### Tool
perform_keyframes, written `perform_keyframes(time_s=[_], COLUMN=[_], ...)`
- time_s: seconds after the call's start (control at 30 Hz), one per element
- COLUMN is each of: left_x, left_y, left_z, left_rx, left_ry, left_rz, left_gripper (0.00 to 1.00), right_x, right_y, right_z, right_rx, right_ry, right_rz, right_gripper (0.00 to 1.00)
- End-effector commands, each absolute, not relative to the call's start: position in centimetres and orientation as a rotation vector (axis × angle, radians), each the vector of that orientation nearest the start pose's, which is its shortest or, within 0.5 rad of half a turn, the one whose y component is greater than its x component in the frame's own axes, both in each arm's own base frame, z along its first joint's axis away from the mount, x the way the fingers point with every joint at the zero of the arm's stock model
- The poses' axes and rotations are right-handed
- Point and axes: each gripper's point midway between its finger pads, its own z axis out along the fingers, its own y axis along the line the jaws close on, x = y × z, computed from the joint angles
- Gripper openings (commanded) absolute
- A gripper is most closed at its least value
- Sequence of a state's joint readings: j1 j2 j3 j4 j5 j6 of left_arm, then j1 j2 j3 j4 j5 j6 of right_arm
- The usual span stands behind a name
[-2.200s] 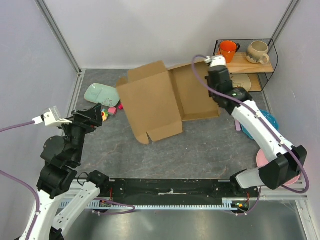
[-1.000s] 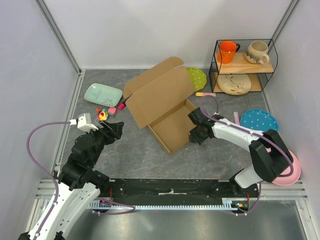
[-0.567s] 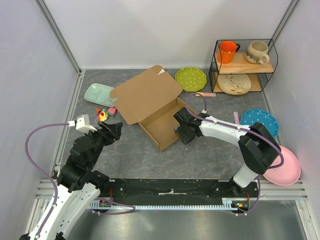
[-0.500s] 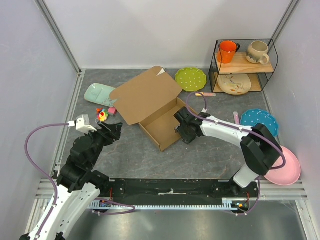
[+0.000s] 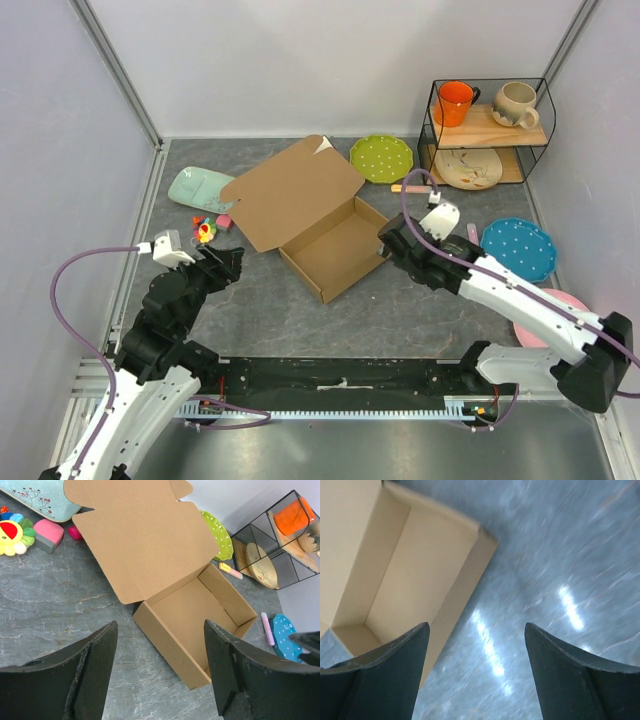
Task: Fold the paper box
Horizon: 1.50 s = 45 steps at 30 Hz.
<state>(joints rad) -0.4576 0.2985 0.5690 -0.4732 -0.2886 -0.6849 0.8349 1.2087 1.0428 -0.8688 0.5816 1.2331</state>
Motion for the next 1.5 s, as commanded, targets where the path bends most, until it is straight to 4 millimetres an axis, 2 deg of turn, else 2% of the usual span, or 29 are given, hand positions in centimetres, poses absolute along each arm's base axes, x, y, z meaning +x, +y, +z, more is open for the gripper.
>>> perform_keyframes(time_s=[0.0, 0.03, 0.07, 0.13, 0.17, 0.2, 0.23, 0.3, 0.4, 0.47, 0.5, 0.53, 0.57, 0.6, 0.63, 0.73, 1.0, 1.37, 1.4, 1.47], left_x=[21.4, 21.3, 21.2, 21.1, 21.0, 20.9, 20.9, 20.7, 20.5, 20.5, 20.5, 20.5, 20.6, 20.6, 20.6, 20.5, 20.6, 20.5, 20.5, 20.6], left_y=[-7.1, -7.1, -7.1, -7.3, -7.4, -7.7, -7.8, -8.4, -8.9, -9.1, -9.2, -9.3, -9.3, -9.4, -9.5, -9.5, -9.7, -9.7, -9.6, -9.7], left_z=[22.8, 22.7, 22.4, 22.2, 22.1, 22.0, 21.9, 21.6, 21.4, 21.2, 21.0, 20.8, 20.6, 20.4, 20.1, 19.8, 19.6, 19.4, 19.3, 19.3], left_rx=[-0.397, -0.399, -0.402, -0.406, -0.416, -0.409, -0.41, -0.403, -0.393, -0.389, -0.386, -0.383, -0.383, -0.382, -0.38, -0.382, -0.37, -0.369, -0.371, -0.37], left_ry=[1.75, 1.754, 1.755, 1.759, 1.757, 1.762, 1.767, 1.78, 1.795, 1.804, 1.812, 1.82, 1.823, 1.827, 1.834, 1.835, 1.84, 1.84, 1.842, 1.844], left_rz=[-0.515, -0.519, -0.525, -0.542, -0.557, -0.573, -0.582, -0.617, -0.641, -0.648, -0.653, -0.654, -0.652, -0.656, -0.655, -0.661, -0.664, -0.663, -0.659, -0.66], left_gripper=[0.76, 0.76, 0.76, 0.76, 0.76, 0.76, 0.76, 0.76, 0.76, 0.76, 0.76, 0.76, 0.75, 0.75, 0.75, 0.75, 0.75, 0.74, 0.74, 0.74], right_x=[27.2, 27.7, 28.9, 29.9, 30.9, 31.4, 31.8, 33.2, 35.2, 37.0, 37.7, 38.7, 39.2, 39.7, 40.3, 41.0, 41.1, 41.8, 41.7, 41.5], right_y=[9.9, 8.6, 5.5, 3.8, 1.4, 1.9, 1.5, 0.6, -0.6, -0.8, -0.8, -1.2, -1.4, -1.7, -2.2, -3.3, -6.2, -5.5, -6.7, -7.0], right_z=[22.4, 22.3, 21.7, 19.2, 17.8, 16.5, 15.7, 15.1, 15.2, 15.1, 14.1, 14.6, 14.1, 12.5, 12.4, 10.0, 6.4, 3.1, 2.9, 2.1], right_rx=[0.465, 0.462, 0.55, 0.541, 0.627, 0.584, 0.595, 0.613, 0.627, 0.605, 0.59, 0.578, 0.566, 0.559, 0.553, 0.56, 0.621, 0.577, 0.615, 0.625], right_ry=[2.05, 2.054, 2.048, 2.162, 2.165, 2.235, 2.247, 2.208, 2.139, 2.133, 2.16, 2.148, 2.163, 2.203, 2.21, 2.264, 2.303, 2.363, 2.359, 2.376], right_rz=[-0.174, -0.237, -0.312, -0.316, -0.308, -0.228, -0.216, -0.185, -0.213, -0.229, -0.257, -0.287, -0.31, -0.349, -0.365, -0.387, -0.39, -0.359, -0.374, -0.381], right_gripper=[0.85, 0.86, 0.87, 0.88, 0.89, 0.9, 0.91, 0.92, 0.94, 0.94, 0.94, 0.94, 0.94, 0.95, 0.95, 0.94, 0.92, 0.91, 0.91, 0.91])
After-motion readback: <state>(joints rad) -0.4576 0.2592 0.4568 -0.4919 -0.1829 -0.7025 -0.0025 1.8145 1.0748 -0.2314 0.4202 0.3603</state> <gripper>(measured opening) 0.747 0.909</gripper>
